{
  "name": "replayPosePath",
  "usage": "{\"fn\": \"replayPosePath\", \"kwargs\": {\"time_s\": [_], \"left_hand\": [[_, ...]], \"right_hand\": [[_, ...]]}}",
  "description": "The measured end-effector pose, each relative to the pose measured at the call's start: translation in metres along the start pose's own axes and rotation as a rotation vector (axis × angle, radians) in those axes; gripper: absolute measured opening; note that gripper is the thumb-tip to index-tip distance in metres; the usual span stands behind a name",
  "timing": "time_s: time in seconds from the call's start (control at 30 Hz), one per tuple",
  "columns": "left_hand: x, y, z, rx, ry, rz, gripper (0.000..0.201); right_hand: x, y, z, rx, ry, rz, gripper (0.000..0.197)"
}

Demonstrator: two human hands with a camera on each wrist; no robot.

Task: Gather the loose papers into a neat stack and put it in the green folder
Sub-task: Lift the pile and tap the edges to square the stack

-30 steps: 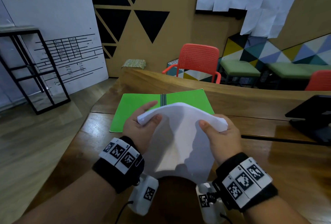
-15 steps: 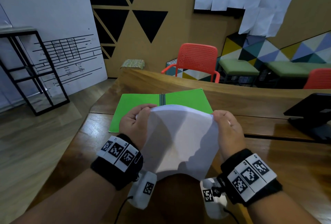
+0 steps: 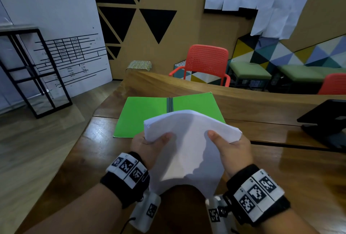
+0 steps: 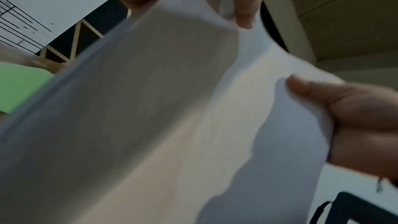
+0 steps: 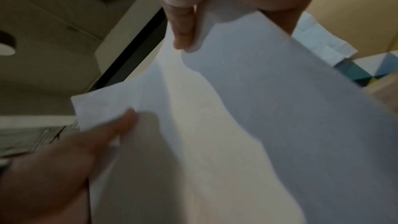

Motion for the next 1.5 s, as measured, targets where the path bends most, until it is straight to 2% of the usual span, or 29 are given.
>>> {"fn": "replayPosePath", "kwargs": {"time_s": [0.07, 0.13, 0.2, 0.23, 0.3, 0.4, 0.43, 0.5, 0.6, 0.67, 0.7, 0.77, 0.8, 0.83, 0.87, 0.93, 1.0, 1.07, 1.17, 1.23, 1.3, 1.37, 1.4, 1.47, 1.5], "left_hand": [[-0.003, 0.004, -0.001, 0.033, 0.045, -0.018, 0.02], [0.006, 0.007, -0.005, 0.064, 0.025, -0.028, 0.024], [0.024, 0.007, -0.01, 0.057, -0.056, -0.079, 0.029], [0.033, 0.003, -0.011, 0.029, -0.109, -0.119, 0.031], [0.048, -0.011, -0.007, -0.088, -0.213, -0.24, 0.035], [0.054, -0.031, 0.004, -0.221, -0.33, -0.372, 0.035], [0.05, -0.033, 0.006, -0.221, -0.324, -0.36, 0.035], [0.031, -0.027, 0.001, -0.217, -0.209, -0.315, 0.029], [-0.006, 0.0, -0.008, -0.251, 0.033, -0.42, 0.022], [-0.018, 0.024, -0.013, -0.261, 0.128, -0.421, 0.018], [-0.021, 0.037, -0.017, -0.225, 0.15, -0.348, 0.019], [-0.023, 0.056, -0.025, -0.107, 0.186, -0.075, 0.038], [-0.025, 0.062, -0.032, -0.051, 0.174, 0.089, 0.05], [-0.025, 0.063, -0.036, -0.008, 0.145, 0.204, 0.053], [-0.023, 0.061, -0.036, 0.022, 0.098, 0.254, 0.046], [-0.007, 0.054, -0.027, 0.094, 0.013, 0.206, 0.021], [0.001, 0.047, -0.016, 0.14, -0.045, 0.105, 0.011], [-0.006, 0.042, -0.009, 0.125, -0.084, -0.004, 0.022], [-0.018, 0.041, -0.004, 0.064, -0.066, -0.161, 0.03], [-0.026, 0.045, -0.01, 0.046, -0.037, -0.082, 0.033], [-0.034, 0.048, -0.017, 0.08, 0.049, 0.077, 0.035], [-0.044, 0.052, -0.025, 0.131, 0.116, 0.198, 0.02], [-0.045, 0.054, -0.027, 0.16, 0.114, 0.223, 0.016], [-0.045, 0.054, -0.029, 0.148, 0.078, 0.239, 0.023], [-0.042, 0.051, -0.028, 0.118, 0.062, 0.255, 0.016]], "right_hand": [[-0.007, 0.002, -0.002, -0.013, -0.002, -0.012, 0.028], [-0.034, 0.012, -0.005, 0.017, 0.149, 0.103, 0.037], [-0.076, 0.016, -0.001, 0.082, 0.436, 0.582, 0.052], [-0.092, 0.007, 0.004, 0.059, 0.564, 0.836, 0.06], [-0.107, -0.018, 0.012, -0.109, 0.658, 1.127, 0.06], [-0.112, -0.047, 0.018, -0.29, 0.738, 1.069, 0.03], [-0.111, -0.051, 0.019, -0.296, 0.758, 1.022, 0.024], [-0.107, -0.049, 0.016, -0.25, 0.77, 0.966, 0.02], [-0.101, -0.02, -0.005, -0.175, 0.662, 0.807, 0.015], [-0.093, 0.006, -0.02, -0.16, 0.52, 0.6, 0.022], [-0.087, 0.018, -0.026, -0.15, 0.44, 0.471, 0.025], [-0.069, 0.035, -0.035, -0.101, 0.301, 0.285, 0.031], [-0.058, 0.039, -0.037, -0.064, 0.252, 0.225, 0.031], [-0.046, 0.043, -0.038, -0.018, 0.212, 0.175, 0.031], [-0.034, 0.043, -0.037, 0.027, 0.175, 0.128, 0.031], [-0.008, 0.04, -0.034, 0.08, 0.107, 0.017, 0.029], [0.02, 0.033, -0.032, 0.059, 0.015, -0.068, 0.028], [0.045, 0.026, -0.027, 0.001, -0.063, -0.08, 0.027], [0.065, 0.022, -0.023, -0.036, -0.123, -0.01, 0.026], [0.067, 0.025, -0.023, -0.01, -0.144, -0.001, 0.018], [0.067, 0.029, -0.026, 0.03, -0.173, 0.003, 0.015], [0.066, 0.031, -0.03, 0.06, -0.194, 0.03, 0.021], [0.066, 0.032, -0.032, 0.073, -0.202, 0.046, 0.022], [0.067, 0.032, -0.036, 0.092, -0.221, 0.066, 0.022], [0.068, 0.033, -0.038, 0.099, -0.216, 0.066, 0.022]]}}
Point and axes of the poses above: each hand's wrist, its own z-axis away from the middle knuckle, its own y-axis out of the back of the hand, x = y × z, the point moved 7 cm from there along -z, towards the middle knuckle, and after that the axes turned 9 degrees about z, right-handed, at the moved point
